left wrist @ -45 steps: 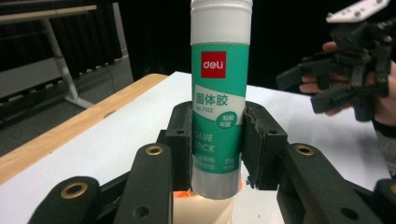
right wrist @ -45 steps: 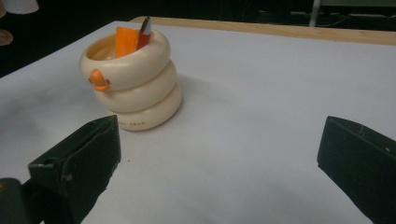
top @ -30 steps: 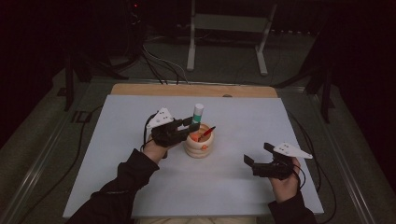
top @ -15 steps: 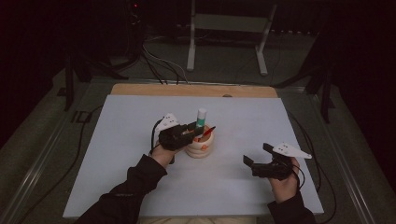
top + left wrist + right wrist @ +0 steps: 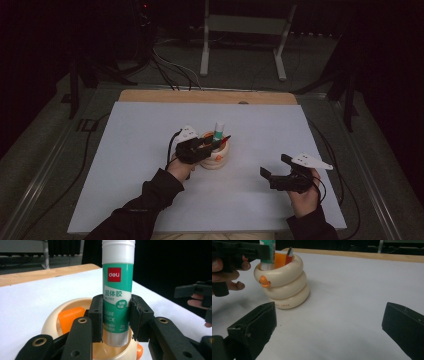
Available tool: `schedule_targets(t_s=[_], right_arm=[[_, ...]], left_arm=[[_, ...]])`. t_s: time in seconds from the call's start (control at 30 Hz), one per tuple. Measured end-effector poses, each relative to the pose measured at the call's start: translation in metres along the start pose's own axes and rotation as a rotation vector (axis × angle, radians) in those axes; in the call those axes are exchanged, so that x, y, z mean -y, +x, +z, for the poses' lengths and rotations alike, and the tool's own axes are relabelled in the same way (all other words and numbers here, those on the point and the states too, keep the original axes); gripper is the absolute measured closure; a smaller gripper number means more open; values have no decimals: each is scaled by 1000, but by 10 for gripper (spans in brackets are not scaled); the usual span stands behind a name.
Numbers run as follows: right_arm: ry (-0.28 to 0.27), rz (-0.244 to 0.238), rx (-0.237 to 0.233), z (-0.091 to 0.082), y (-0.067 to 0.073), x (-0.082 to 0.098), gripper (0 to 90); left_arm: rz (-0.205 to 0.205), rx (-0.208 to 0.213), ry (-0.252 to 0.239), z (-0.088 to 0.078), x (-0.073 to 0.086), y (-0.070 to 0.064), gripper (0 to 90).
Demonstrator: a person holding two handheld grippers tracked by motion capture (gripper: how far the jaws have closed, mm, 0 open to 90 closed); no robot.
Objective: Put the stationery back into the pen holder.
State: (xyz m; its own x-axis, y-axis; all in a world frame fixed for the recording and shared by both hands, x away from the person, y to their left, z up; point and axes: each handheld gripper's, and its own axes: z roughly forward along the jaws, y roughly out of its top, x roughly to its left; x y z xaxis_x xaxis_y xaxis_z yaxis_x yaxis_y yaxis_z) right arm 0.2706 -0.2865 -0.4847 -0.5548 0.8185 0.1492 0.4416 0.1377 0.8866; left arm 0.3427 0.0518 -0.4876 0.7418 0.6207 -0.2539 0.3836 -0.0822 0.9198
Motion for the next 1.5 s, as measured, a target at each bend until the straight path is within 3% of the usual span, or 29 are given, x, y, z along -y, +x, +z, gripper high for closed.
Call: schedule_targets(t_s=[0.17, 0.47, 0.8, 1.0, 1.2, 1.37, 1.5], right_arm=[[-1, 3, -1, 0, 0, 0, 0], [4, 13, -3, 0, -1, 0, 0], [5, 21, -8, 0, -2, 1, 0], [6, 22, -11, 1, -2, 1, 0], [9, 23, -13, 1, -2, 1, 0], [7, 26, -18, 1, -1, 1, 0], [6, 25, -17, 1, -1, 1, 0]], left_arm=[[14, -36, 15, 1, 0, -2, 670], [3, -88, 101, 7, 2, -5, 667], [-28, -104, 118, 9, 3, -5, 662], [-30, -72, 70, 1, -5, -6, 497], [13, -72, 38, -10, -19, -11, 229], [14, -68, 30, -18, -27, -8, 159], [8, -34, 21, -26, -31, -3, 75]])
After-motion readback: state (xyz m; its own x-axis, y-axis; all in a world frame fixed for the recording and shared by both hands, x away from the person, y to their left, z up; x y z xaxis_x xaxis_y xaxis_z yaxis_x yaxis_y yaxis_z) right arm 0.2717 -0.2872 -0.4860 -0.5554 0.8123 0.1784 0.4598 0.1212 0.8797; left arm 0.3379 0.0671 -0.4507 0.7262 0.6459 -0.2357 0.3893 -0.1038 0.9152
